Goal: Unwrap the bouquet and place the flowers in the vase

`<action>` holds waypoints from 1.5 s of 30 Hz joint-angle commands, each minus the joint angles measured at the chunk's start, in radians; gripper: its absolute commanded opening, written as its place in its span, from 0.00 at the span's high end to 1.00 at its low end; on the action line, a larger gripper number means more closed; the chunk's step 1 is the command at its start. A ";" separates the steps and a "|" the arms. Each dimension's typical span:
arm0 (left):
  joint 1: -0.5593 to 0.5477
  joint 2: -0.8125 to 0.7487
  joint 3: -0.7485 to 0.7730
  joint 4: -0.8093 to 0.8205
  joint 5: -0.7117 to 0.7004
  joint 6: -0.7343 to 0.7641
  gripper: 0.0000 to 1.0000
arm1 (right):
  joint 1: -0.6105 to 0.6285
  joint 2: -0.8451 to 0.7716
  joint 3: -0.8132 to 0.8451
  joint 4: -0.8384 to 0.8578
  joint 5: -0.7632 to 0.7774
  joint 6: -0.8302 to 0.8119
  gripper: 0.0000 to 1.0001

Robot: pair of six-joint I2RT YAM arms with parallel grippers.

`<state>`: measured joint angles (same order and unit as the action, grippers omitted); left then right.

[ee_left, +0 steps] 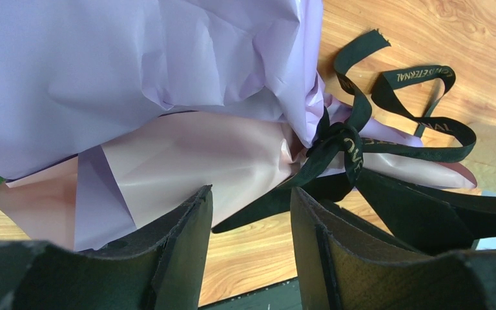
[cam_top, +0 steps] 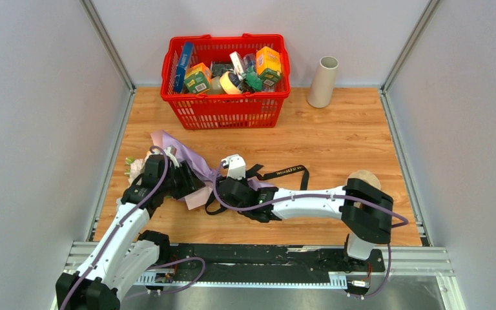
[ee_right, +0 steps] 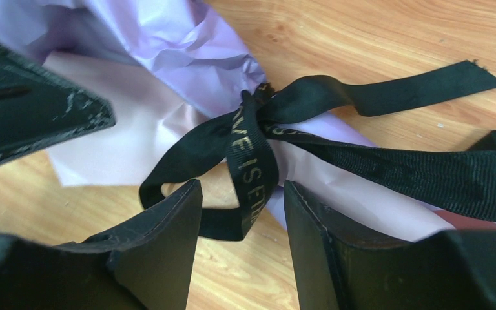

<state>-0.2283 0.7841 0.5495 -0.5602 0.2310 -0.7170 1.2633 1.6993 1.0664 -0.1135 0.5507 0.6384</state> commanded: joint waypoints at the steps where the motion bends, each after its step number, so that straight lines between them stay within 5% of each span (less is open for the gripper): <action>1: 0.001 0.014 -0.008 0.049 0.007 -0.018 0.44 | 0.011 0.054 0.090 -0.092 0.150 0.084 0.47; 3: 0.001 0.017 -0.014 0.057 -0.001 -0.015 0.44 | 0.015 0.065 0.096 -0.094 0.160 0.092 0.52; 8: 0.001 0.020 -0.036 0.077 -0.016 -0.013 0.44 | 0.015 0.020 0.099 -0.113 0.176 0.093 1.00; 24: 0.001 0.089 -0.019 0.098 -0.056 -0.006 0.44 | -0.036 -0.460 0.046 -0.140 0.394 0.061 1.00; 35: 0.001 0.066 0.068 -0.010 -0.130 0.005 0.44 | -0.042 -0.449 -0.180 -0.130 0.221 0.264 1.00; 41: -0.014 -0.034 0.127 -0.029 -0.160 0.019 0.44 | -0.041 -0.426 -0.217 -0.130 0.212 0.248 1.00; 45: -0.043 0.044 0.150 -0.010 -0.121 0.060 0.43 | -0.050 -0.423 -0.239 -0.120 0.299 0.185 0.90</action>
<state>-0.2447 0.7662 0.6598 -0.5835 0.0917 -0.7055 1.2186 1.2892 0.8413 -0.2913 0.7685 0.8539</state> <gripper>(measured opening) 0.567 0.093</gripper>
